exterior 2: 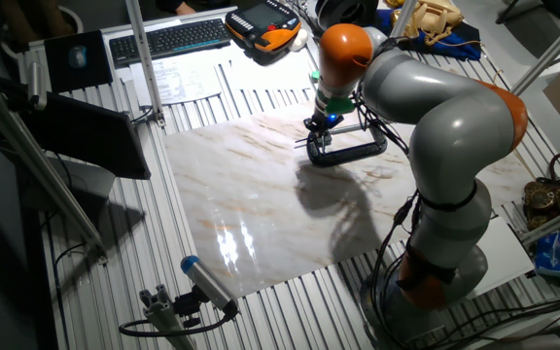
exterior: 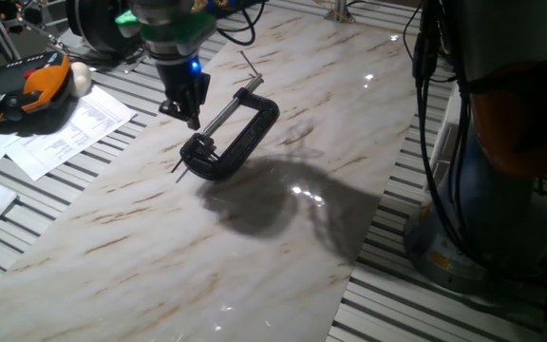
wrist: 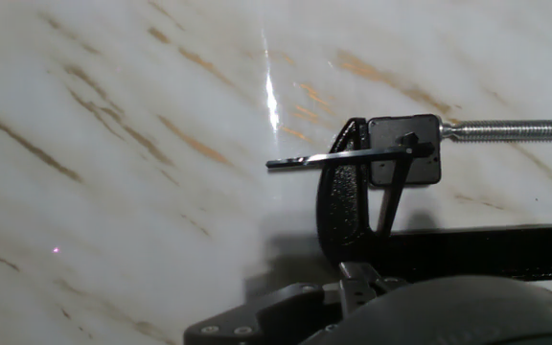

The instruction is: Turn the hands of a clock

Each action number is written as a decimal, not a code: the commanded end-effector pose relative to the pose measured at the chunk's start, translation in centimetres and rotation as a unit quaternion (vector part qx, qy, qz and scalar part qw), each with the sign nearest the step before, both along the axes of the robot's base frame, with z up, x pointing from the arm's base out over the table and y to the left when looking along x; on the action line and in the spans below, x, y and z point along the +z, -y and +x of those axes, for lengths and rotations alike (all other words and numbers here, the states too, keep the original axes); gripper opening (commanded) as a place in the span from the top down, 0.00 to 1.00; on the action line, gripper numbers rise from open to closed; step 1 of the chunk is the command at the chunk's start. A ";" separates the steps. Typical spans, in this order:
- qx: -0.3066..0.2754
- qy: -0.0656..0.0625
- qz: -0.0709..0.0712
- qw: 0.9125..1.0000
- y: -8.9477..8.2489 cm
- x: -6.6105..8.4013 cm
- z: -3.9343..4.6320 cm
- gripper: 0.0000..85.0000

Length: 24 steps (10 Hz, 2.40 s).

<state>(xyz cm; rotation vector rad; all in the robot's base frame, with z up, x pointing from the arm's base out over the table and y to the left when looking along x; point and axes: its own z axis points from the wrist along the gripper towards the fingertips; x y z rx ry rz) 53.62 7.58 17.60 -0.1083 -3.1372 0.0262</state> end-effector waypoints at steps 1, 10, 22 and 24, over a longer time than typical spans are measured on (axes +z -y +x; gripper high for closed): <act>-0.002 -0.001 0.001 1.000 -0.1 -0.1 -0.05 1.00; -0.016 -0.014 0.016 1.000 -0.5 -0.3 -0.19 1.00; 0.017 0.014 0.000 1.000 0.4 0.0 0.04 1.00; 0.009 0.015 -0.004 1.000 -0.1 -1.4 0.92 1.00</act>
